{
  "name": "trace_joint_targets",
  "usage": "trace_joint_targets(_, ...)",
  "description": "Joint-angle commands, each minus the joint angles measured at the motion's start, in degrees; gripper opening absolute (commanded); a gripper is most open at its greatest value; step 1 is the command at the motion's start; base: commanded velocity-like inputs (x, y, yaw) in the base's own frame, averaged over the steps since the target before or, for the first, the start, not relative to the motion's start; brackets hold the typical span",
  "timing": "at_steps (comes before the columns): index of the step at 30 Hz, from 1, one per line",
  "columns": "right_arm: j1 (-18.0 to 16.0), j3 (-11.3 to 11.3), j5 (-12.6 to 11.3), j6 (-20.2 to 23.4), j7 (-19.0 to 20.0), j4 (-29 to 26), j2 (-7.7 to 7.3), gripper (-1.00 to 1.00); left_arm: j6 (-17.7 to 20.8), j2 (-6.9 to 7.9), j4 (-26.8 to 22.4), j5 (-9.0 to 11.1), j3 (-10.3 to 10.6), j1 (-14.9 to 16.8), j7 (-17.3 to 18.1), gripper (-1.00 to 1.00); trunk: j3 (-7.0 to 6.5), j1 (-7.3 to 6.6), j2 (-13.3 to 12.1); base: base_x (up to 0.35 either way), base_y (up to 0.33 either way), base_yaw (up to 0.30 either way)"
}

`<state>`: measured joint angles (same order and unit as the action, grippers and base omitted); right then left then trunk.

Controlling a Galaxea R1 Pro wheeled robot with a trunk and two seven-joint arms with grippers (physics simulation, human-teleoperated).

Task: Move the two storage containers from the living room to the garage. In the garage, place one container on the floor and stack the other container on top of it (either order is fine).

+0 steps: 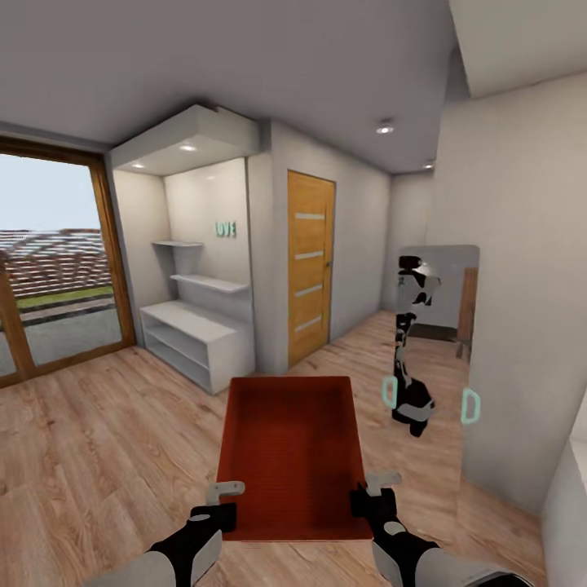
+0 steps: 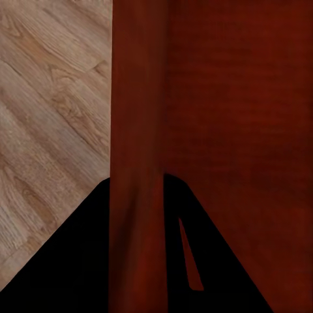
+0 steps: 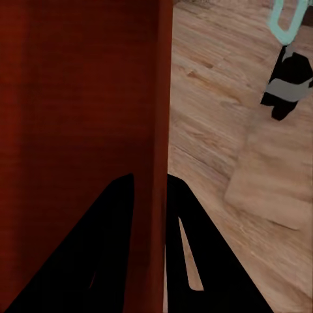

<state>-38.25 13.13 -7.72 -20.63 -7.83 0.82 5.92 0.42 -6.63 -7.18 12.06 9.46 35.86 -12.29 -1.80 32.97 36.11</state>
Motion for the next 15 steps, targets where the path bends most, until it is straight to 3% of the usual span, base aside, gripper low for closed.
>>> trace_joint_targets(1,-0.04,-3.55,0.25,0.04,0.13,0.15,-0.38,-1.00,-1.03,0.21,-0.29,0.15,0.47,0.00,1.93,-1.00,0.01,0.05,0.03,0.322,0.000,0.000)
trace_joint_targets(15,-0.04,-3.55,0.25,0.05,0.10,0.15,-0.38,-1.00,-1.03,0.21,-0.29,0.15,0.47,0.00,1.94,-1.00,0.01,0.05,0.03,0.322,0.000,0.000)
